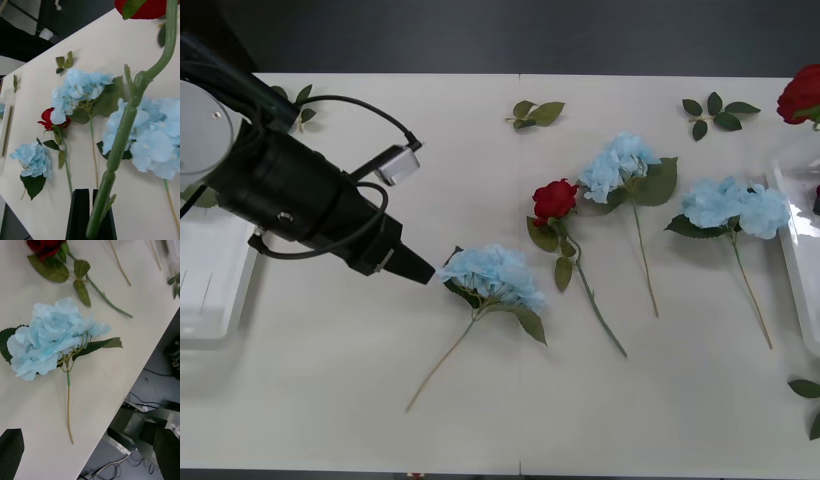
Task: Put the red flowers into the right box and the blue flowers into the left box
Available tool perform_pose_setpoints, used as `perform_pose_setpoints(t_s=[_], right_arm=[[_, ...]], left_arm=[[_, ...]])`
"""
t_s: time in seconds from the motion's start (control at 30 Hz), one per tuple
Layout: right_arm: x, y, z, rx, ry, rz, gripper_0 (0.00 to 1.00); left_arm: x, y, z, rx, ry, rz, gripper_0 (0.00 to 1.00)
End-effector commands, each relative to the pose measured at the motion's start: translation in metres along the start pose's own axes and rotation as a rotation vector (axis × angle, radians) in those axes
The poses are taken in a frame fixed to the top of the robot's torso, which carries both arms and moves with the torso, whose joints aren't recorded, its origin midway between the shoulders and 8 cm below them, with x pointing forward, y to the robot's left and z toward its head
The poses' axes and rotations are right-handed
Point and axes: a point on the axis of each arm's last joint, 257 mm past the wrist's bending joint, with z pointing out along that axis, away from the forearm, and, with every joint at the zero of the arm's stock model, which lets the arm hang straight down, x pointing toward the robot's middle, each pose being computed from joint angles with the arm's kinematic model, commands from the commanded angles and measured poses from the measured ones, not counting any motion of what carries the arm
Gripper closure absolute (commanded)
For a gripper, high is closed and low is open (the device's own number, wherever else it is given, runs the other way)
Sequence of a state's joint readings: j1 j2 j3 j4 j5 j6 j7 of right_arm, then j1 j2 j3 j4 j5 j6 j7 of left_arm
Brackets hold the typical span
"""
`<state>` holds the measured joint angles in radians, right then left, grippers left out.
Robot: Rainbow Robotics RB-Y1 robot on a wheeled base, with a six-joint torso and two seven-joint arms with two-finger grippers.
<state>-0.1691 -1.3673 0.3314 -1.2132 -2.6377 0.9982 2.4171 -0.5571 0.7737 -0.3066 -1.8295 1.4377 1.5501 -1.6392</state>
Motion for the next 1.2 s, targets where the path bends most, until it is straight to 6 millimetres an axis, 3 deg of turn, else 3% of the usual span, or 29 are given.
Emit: perform_pose_setpoints(t_s=[0.03, 0.27, 0.6, 0.8, 0.97, 1.2], right_arm=[[-0.016, -0.030, -0.034, 0.100, -0.022, -0.009, 1.00], [-0.006, -0.097, -0.077, 0.305, 0.006, -0.057, 1.00], [-0.006, -0.155, -0.123, 0.509, -0.014, -0.093, 1.00], [0.001, -0.182, -0.126, 0.603, -0.022, -0.129, 1.00], [0.014, -0.204, -0.128, 0.680, 0.020, -0.184, 1.00], [0.022, -0.215, -0.126, 0.727, 0.058, -0.244, 1.00]], left_arm=[[0.010, 0.006, 0.010, -0.082, 0.037, 0.132, 0.00], [0.022, 0.015, 0.052, -0.156, 0.063, 0.198, 0.00], [0.035, 0.035, 0.087, -0.269, 0.076, 0.262, 0.00], [0.045, 0.040, 0.102, -0.307, 0.089, 0.262, 0.00], [0.052, 0.032, 0.120, -0.315, 0.101, 0.220, 0.00], [0.054, 0.016, 0.141, -0.314, 0.114, 0.164, 0.00]])
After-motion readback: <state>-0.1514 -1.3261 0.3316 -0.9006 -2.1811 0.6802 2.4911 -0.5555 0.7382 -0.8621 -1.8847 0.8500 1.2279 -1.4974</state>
